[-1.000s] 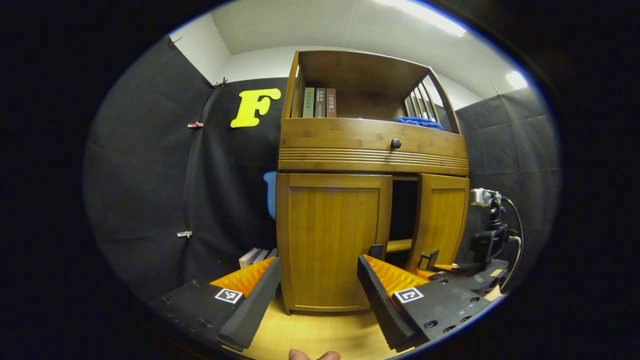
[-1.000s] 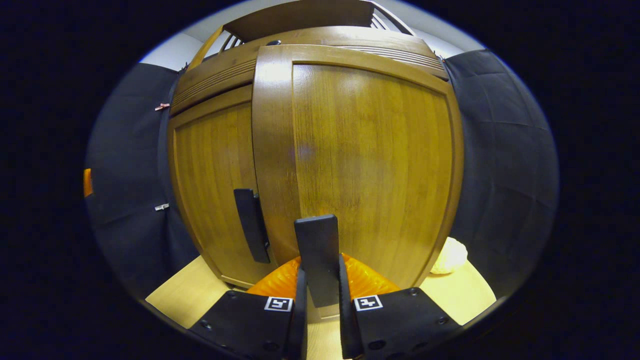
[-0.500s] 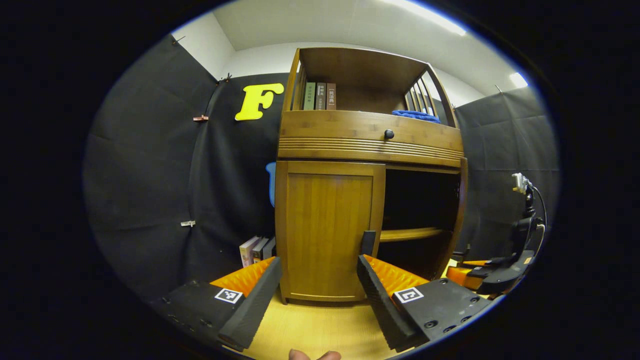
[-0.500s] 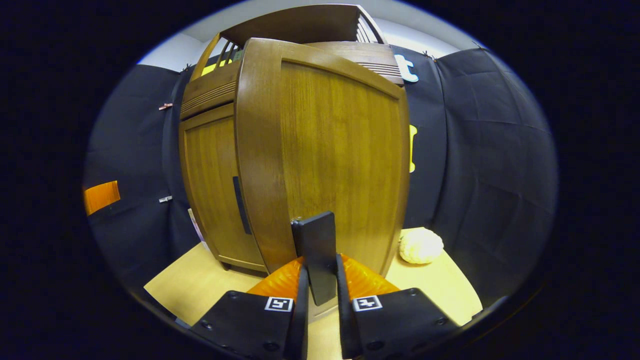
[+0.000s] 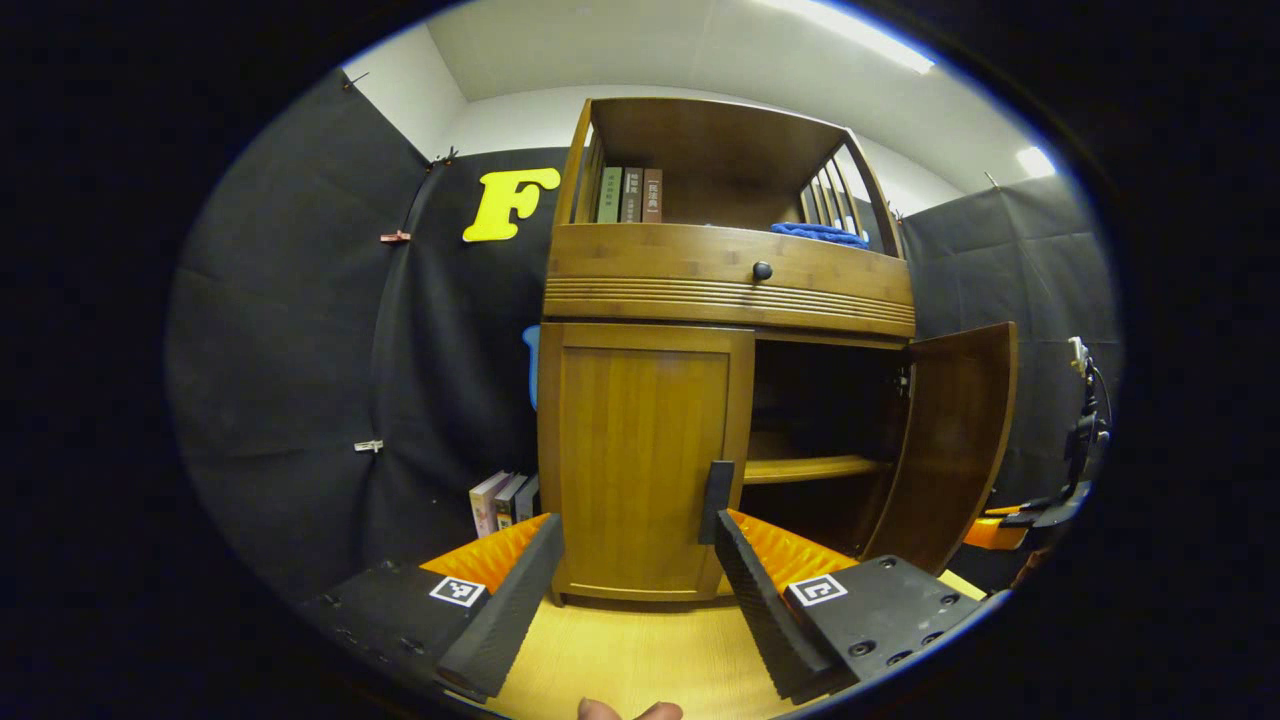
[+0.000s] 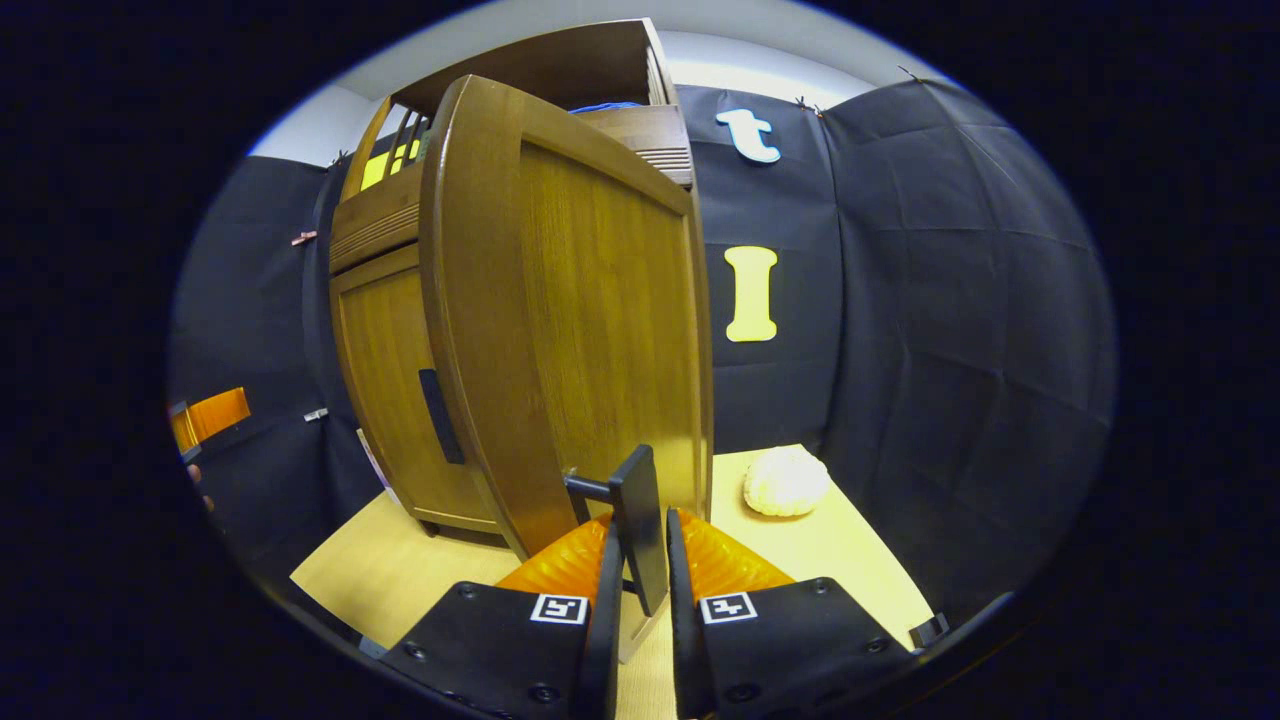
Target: Open the right door of the double-door shoe cabinet with the right hand, and open the left door with the left hand.
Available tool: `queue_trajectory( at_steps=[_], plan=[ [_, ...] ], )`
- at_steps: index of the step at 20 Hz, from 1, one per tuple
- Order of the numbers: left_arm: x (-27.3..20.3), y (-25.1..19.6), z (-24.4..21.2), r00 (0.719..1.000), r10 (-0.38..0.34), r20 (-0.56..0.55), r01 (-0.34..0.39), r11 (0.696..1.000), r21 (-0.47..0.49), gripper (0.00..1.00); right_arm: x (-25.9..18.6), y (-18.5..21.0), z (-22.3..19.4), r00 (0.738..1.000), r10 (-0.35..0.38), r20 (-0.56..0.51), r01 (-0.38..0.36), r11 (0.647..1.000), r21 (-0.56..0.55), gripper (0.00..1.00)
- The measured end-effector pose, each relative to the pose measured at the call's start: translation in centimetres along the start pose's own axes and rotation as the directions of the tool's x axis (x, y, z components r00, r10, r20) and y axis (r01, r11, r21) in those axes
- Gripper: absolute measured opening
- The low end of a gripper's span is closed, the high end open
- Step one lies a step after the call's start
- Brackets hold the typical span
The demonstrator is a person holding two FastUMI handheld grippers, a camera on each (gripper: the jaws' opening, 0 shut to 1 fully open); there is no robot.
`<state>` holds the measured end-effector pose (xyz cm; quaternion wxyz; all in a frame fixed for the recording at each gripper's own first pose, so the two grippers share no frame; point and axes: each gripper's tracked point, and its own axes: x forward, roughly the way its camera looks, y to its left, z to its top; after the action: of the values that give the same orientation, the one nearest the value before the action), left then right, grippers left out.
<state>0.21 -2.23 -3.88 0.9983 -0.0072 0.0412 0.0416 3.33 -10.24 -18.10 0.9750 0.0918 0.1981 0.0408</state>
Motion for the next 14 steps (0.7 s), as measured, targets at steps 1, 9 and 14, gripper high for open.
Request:
queue_trajectory(
  at_steps=[1, 9, 14],
  plan=[
    [0.4, -0.5, 0.1, 1.0, -0.009, 0.004, 0.009, 1.0, 0.003, 0.94, -0.3, -0.8, 0.1, 1.0, 0.0, -0.004, 0.0, 1.0, 0.004, 0.27],
    [3.2, -5.2, 0.6, 0.997, -0.08, -0.001, 0.08, 0.997, 0.013, 0.94, -1.2, -5.5, 1.7, 0.999, -0.029, 0.03, 0.029, 1.0, 0.0, 0.18],
    [6.1, -6.9, -0.3, 0.996, -0.083, -0.028, 0.084, 0.996, 0.027, 0.92, -2.2, -8.0, 2.2, 0.996, -0.067, 0.051, 0.067, 0.998, -0.004, 0.18]
  ],
)
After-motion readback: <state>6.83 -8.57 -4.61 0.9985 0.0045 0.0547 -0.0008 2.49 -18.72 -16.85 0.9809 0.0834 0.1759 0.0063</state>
